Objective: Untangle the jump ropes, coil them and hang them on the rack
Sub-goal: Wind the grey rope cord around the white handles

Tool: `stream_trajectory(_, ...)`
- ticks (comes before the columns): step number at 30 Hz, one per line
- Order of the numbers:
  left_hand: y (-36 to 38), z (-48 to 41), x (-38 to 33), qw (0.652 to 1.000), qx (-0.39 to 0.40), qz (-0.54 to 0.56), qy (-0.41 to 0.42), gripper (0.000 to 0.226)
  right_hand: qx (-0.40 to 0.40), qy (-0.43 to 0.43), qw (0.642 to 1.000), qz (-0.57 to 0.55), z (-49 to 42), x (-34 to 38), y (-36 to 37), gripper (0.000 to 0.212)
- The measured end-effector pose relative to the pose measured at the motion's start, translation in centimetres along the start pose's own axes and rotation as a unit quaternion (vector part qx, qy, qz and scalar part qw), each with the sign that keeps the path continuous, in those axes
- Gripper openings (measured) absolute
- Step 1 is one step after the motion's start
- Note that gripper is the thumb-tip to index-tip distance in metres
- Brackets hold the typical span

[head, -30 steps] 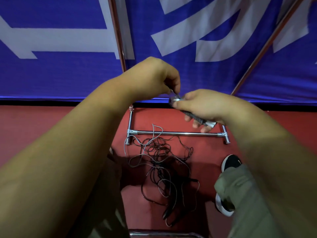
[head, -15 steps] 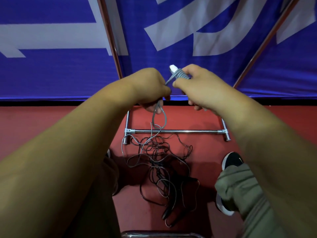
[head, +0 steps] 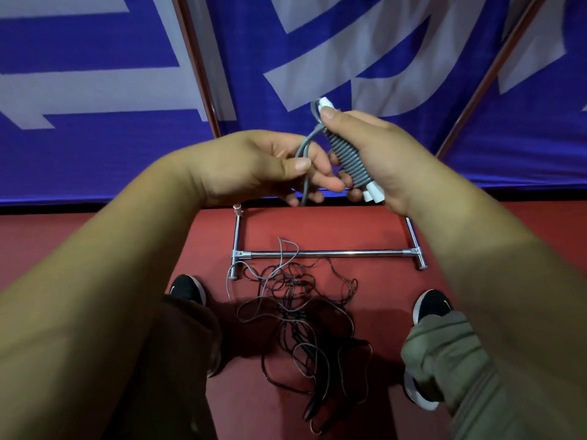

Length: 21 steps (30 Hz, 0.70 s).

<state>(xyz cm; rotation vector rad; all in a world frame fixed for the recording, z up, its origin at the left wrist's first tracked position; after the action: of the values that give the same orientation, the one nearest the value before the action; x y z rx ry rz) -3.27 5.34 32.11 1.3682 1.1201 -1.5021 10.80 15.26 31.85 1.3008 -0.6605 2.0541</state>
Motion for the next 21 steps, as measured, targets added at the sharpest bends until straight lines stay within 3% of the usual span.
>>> stream_trajectory(5, -1.4, -0.2, -0.2, 0.993, -0.048, -0.09, 0.063, 0.015, 0.006, 0.001, 1.0, 0.014, 0.1, -0.1, 0.2, 0.04)
stream_trajectory(10, -0.7, -1.2, -0.5, 0.985, -0.111, -0.001, 0.129, 0.02, 0.006, 0.005, 1.0, 0.001, -0.3, -0.1, 0.5, 0.049)
stream_trajectory(12, -0.1, -1.6, -0.5, 0.985, -0.117, 0.059, 0.11, 0.022, -0.011, 0.008, 1.0, -0.023, -0.6, -0.2, 0.1, 0.05)
stream_trajectory(17, 0.5, -2.6, -0.2, 0.977, -0.121, 0.173, 0.033, 0.058, -0.028, 0.007, 0.998, -0.049, -1.2, -0.1, -1.2, 0.043)
stream_trajectory(21, 0.4, -2.8, 0.9, 0.986, -0.116, 0.12, 0.03, 0.045, -0.034, 0.009, 0.999, -0.03, -1.3, -0.4, -1.4, 0.039)
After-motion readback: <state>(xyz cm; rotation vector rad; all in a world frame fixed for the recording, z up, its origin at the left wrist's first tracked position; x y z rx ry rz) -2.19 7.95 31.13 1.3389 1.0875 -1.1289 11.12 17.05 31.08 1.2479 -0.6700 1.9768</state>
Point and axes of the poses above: each hand's wrist, its own z-axis away from the middle knuckle, its own y-axis out of the palm, x = y × z, the point moved 5 cm from there along -z, towards the middle knuckle, and after that the axes turned 10 degrees about y, right-handed, at the moved point
